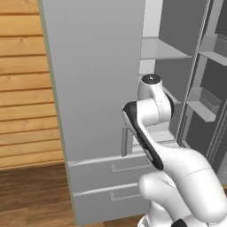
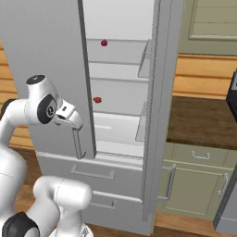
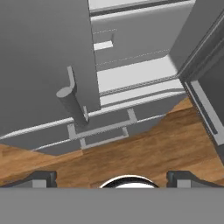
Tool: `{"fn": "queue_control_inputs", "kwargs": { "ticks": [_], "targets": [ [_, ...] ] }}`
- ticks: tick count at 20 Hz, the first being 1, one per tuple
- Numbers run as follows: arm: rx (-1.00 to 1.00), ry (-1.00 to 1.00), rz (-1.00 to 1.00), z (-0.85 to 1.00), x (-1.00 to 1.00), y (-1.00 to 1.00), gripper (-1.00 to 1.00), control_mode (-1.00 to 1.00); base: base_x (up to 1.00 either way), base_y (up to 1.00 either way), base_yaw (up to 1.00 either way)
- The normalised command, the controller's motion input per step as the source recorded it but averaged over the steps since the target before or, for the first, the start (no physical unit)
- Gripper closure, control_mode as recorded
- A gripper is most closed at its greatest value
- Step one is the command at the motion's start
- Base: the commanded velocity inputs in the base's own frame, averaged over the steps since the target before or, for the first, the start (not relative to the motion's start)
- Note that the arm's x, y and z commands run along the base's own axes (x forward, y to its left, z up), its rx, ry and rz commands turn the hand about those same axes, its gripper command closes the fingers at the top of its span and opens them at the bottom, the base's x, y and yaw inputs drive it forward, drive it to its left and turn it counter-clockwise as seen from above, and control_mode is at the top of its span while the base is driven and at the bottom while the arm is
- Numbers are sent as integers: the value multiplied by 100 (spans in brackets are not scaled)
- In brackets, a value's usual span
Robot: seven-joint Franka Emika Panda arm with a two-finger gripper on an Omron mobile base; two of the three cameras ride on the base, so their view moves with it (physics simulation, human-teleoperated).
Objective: Take the strawberry from the fridge and place it on top of the pancake, located on the dining counter.
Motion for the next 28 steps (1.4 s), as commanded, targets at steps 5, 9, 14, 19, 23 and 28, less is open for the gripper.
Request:
{"fn": "queue_control_inputs", "kwargs": {
  "ticks": [5,9,14,19,23,28],
  "targets": [
    [-1,1,3,-57,89,6,-100,-100,0,0,0],
    [0,0,7,-31,64,8,-100,-100,0,0,0],
    [-1,0,11,-13,32,40,-100,-100,0,0,0],
    [0,2,0,-23,28,4,-100,-100,0,0,0],
    [0,1,0,-30,29,2,-100,-100,0,0,0],
    [0,0,0,-16,26,4,-100,-100,0,0,0]
  ]
}}
